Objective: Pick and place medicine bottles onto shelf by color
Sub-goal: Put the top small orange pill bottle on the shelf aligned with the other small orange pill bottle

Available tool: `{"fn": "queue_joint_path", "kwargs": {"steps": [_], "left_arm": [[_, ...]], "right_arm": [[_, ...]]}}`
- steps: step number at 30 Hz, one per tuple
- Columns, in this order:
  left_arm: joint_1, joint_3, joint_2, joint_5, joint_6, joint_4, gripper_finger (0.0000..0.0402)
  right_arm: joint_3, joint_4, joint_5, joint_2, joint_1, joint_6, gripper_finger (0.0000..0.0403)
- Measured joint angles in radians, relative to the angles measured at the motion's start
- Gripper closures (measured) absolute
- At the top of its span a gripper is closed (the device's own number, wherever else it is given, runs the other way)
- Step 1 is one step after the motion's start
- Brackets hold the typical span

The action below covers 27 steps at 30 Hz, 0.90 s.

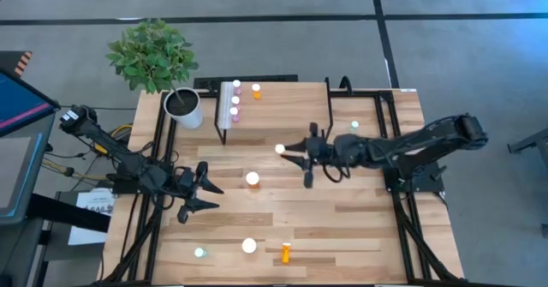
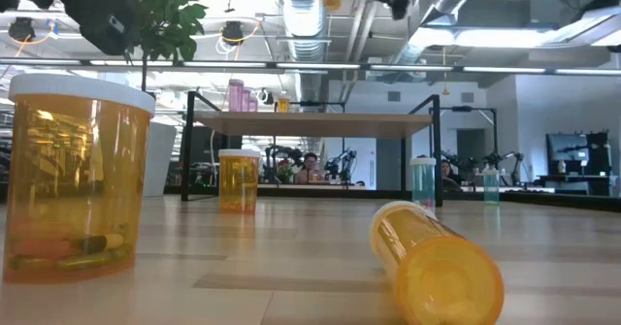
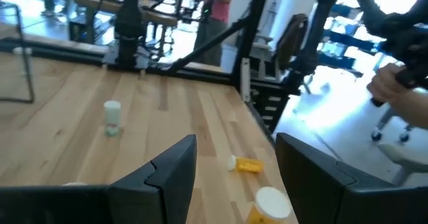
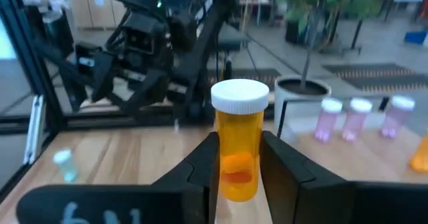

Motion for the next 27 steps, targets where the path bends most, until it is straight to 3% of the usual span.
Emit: {"fn": "queue_joint_path", "kwargs": {"steps": [6,13,22,27], "left_arm": [[0.000,0.006,-0.039,0.018,0.013,-0.001,0.0210],[0.000,0.006,-0.049,0.010,0.019,-0.021,0.0210],[0.000,0.006,-0.049,0.010,0.027,-0.024,0.0210],[0.000,0.006,-0.049,0.010,0.012,-0.054,0.0210]], "right_arm": [[-0.001,0.242,-0.141,0.127,-0.134,-0.012,0.0294],[0.052,0.427,-0.167,0.290,-0.259,-0.006,0.0294],[0.242,0.443,-0.200,0.494,-0.366,0.016,0.0294],[0.289,0.432,-0.202,0.533,-0.411,0.024,0.0294]]}}
